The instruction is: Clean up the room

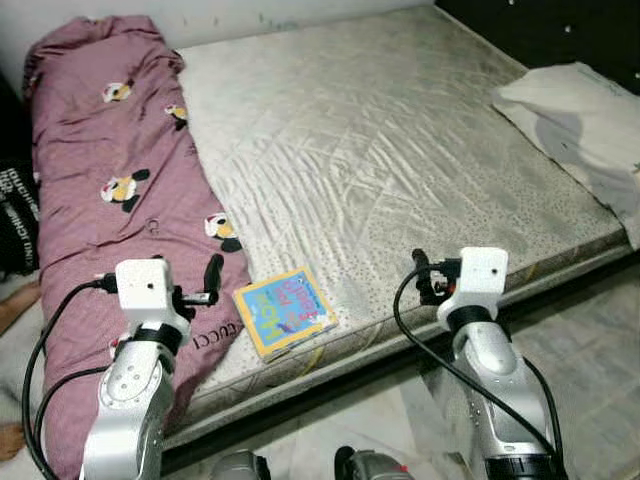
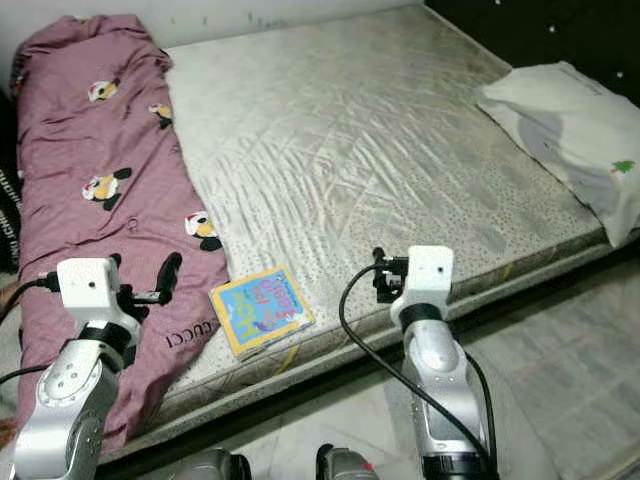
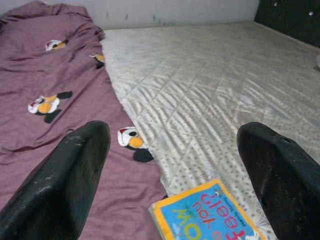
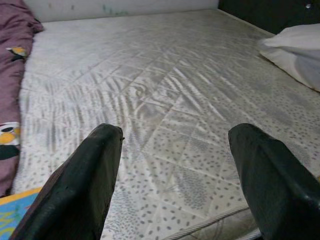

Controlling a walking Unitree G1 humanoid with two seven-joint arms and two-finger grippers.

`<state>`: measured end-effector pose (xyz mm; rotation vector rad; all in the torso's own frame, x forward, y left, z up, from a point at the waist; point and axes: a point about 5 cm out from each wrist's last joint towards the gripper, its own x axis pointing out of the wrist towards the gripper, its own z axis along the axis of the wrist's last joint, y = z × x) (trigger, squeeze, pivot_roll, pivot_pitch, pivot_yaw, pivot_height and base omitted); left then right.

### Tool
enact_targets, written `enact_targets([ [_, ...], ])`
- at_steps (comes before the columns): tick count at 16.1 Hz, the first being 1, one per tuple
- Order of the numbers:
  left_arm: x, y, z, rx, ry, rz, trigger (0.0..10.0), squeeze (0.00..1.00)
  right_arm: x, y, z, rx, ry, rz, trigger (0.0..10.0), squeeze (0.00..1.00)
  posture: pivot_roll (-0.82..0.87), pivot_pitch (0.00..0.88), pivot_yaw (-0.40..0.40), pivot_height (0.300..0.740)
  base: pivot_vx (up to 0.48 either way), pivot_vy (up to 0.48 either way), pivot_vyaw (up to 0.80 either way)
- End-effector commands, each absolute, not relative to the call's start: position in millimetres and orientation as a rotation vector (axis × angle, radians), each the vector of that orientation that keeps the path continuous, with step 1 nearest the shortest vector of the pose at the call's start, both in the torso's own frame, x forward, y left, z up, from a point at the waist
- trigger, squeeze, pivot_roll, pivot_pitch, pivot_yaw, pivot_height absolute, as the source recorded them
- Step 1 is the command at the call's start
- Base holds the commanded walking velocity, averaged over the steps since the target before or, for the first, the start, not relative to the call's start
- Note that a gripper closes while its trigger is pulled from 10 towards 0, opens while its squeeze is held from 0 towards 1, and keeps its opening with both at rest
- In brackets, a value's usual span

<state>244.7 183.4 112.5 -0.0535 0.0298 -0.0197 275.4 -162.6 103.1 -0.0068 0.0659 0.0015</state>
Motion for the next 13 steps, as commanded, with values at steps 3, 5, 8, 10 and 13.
enact_targets([
  [3, 242.6, 183.0, 112.9, -0.054, 0.035, -0.016, 10.0, 0.0, 275.7, -159.6, 108.7, -0.005, 0.049, 0.014, 10.0, 0.0, 0.02, 0.135, 0.015, 0.74, 0.0, 0.0, 0.0],
  [5, 241.5, 180.9, 112.4, -0.053, 0.036, -0.014, 10.0, 0.0, 276.1, -159.3, 108.6, -0.012, 0.049, 0.025, 10.0, 0.0, 0.02, 0.131, 0.01, 0.74, 0.0, 0.0, 0.0],
  [8, 241.4, 178.4, 112.5, -0.06, 0.029, -0.018, 10.0, 0.0, 276.3, -159.4, 108.8, -0.017, 0.049, 0.032, 10.0, 0.0, 0.02, 0.131, 0.007, 0.74, 0.0, 0.0, 0.0],
  [10, 242.0, 177.7, 112.7, -0.058, 0.026, -0.017, 10.0, 0.0, 276.6, -159.4, 109.3, -0.02, 0.046, 0.036, 10.0, 0.0, 0.02, 0.128, 0.005, 0.74, 0.0, 0.0, 0.0],
  [13, 242.7, 177.6, 113.5, -0.043, 0.02, -0.01, 10.0, 0.0, 277.5, -158.5, 109.0, -0.02, 0.049, 0.042, 10.0, 0.0, 0.02, 0.132, 0.005, 0.712, 0.0, 0.0, 0.0],
])
